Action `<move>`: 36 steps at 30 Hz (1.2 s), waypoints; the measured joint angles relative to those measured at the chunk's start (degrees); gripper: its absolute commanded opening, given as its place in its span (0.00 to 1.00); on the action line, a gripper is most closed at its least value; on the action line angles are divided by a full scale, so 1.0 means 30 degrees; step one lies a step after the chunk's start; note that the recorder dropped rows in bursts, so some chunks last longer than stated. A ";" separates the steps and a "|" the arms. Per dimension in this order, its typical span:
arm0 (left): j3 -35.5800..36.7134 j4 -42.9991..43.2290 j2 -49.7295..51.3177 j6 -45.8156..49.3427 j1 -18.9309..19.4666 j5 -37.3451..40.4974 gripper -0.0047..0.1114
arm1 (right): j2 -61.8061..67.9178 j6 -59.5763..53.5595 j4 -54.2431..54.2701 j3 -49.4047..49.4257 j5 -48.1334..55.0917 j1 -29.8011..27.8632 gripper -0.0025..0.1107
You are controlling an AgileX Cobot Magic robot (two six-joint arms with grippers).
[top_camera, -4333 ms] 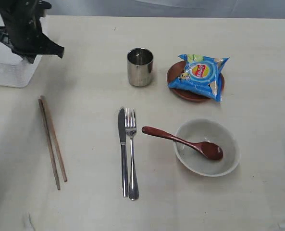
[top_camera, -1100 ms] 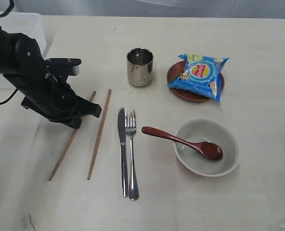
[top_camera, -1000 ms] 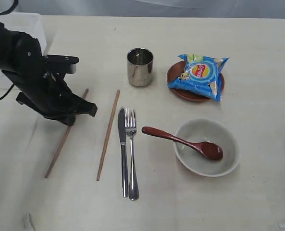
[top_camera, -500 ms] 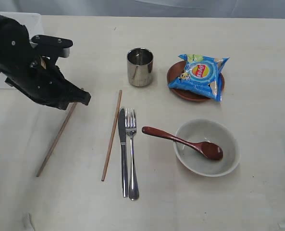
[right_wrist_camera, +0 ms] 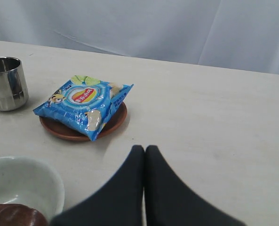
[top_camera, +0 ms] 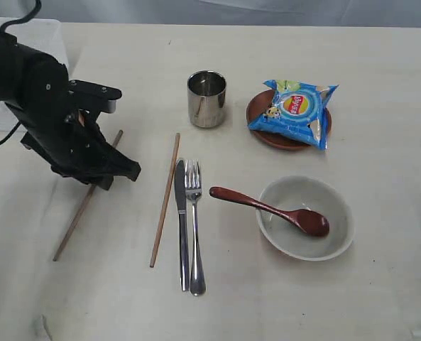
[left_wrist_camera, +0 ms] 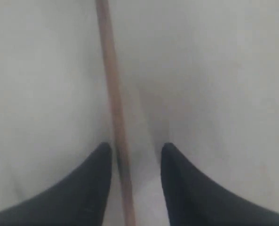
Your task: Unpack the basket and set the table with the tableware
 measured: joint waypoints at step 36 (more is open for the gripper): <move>-0.2637 -0.2946 -0.5495 -0.1110 -0.2119 0.4155 0.04 | 0.0000 0.0000 0.0000 0.0000 0.0000 0.0000 0.02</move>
